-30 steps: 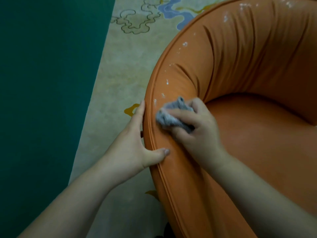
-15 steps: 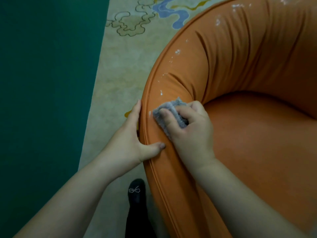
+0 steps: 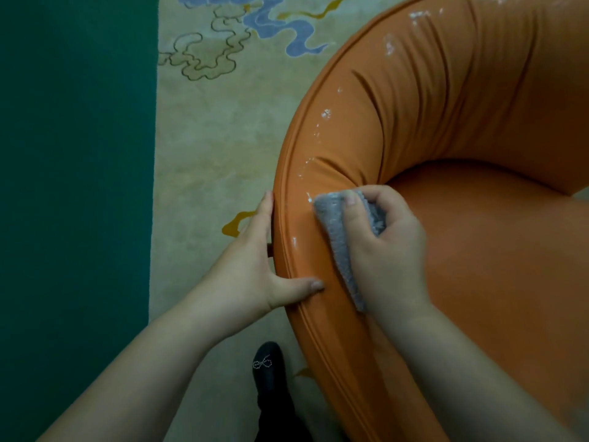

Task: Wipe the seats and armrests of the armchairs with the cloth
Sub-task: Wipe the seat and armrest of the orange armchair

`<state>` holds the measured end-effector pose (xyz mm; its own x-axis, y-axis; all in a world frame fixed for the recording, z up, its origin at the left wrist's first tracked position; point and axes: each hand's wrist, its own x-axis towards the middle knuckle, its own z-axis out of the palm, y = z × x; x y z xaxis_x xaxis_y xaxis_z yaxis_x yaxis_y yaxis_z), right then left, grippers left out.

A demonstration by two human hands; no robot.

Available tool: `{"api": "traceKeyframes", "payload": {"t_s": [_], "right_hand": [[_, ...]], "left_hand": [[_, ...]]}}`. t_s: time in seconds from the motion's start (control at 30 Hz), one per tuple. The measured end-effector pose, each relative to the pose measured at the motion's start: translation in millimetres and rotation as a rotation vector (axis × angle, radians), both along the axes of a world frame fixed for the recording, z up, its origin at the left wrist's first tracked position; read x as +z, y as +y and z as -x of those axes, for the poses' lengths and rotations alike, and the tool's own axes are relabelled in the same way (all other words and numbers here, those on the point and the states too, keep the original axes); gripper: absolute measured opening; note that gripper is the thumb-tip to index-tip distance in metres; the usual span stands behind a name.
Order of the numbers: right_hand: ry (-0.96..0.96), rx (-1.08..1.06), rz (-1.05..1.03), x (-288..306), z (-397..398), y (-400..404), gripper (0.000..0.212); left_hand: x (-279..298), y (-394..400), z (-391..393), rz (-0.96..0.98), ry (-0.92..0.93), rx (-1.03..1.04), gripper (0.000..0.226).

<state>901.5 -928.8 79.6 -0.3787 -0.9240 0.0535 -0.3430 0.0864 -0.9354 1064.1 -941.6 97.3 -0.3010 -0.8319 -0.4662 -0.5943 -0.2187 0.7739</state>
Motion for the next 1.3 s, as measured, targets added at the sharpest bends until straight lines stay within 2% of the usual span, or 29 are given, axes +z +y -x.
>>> {"api": "traceKeyframes", "payload": {"t_s": [0.13, 0.27, 0.33, 0.4, 0.47, 0.63, 0.83, 1.0, 1.1, 1.17, 1.3], "right_hand": [[0.251, 0.188, 0.000, 6.2, -15.4, -1.0, 0.030], [0.234, 0.001, -0.021, 4.5, 3.8, 5.0, 0.020], [0.218, 0.001, -0.015, 7.8, -7.0, 7.7, 0.023], [0.325, 0.101, -0.030, 10.2, -27.6, 10.7, 0.029], [0.411, 0.105, -0.034, 9.8, -32.6, 15.7, 0.031], [0.304, -0.097, -0.052, 8.3, -21.1, 18.5, 0.020], [0.321, -0.032, -0.046, 5.1, -32.4, 17.7, 0.020], [0.169, -0.153, -0.055, 7.1, -32.9, 8.3, 0.017], [0.254, -0.138, -0.014, 10.2, -44.1, -29.8, 0.026], [0.314, -0.134, -0.042, 7.1, -40.7, -36.0, 0.028], [0.186, -0.335, -0.074, -3.3, -17.1, -31.6, 0.017]], "left_hand": [[-0.5, -11.5, -10.7, -0.044, 0.075, -0.079, 0.138], [-1.1, -22.7, -24.4, -0.116, 0.181, -0.146, 0.135], [-3.9, -28.3, -29.2, -0.133, 0.259, -0.179, 0.131], [-7.5, -33.6, -32.2, -0.137, 0.322, -0.184, 0.116], [-7.8, -39.9, -33.5, -0.139, 0.360, -0.176, 0.100], [-3.9, -61.9, -33.9, -0.153, 0.401, -0.078, 0.095], [-4.1, -72.9, -22.9, -0.127, 0.397, -0.107, 0.088], [-11.0, -77.1, -22.7, -0.131, 0.423, -0.122, 0.088], [-12.6, -79.2, -24.6, -0.138, 0.442, -0.109, 0.076], [-11.7, -82.0, -28.1, -0.146, 0.436, -0.087, 0.076], [-9.1, -91.2, -32.5, -0.138, 0.412, -0.076, 0.079]]}}
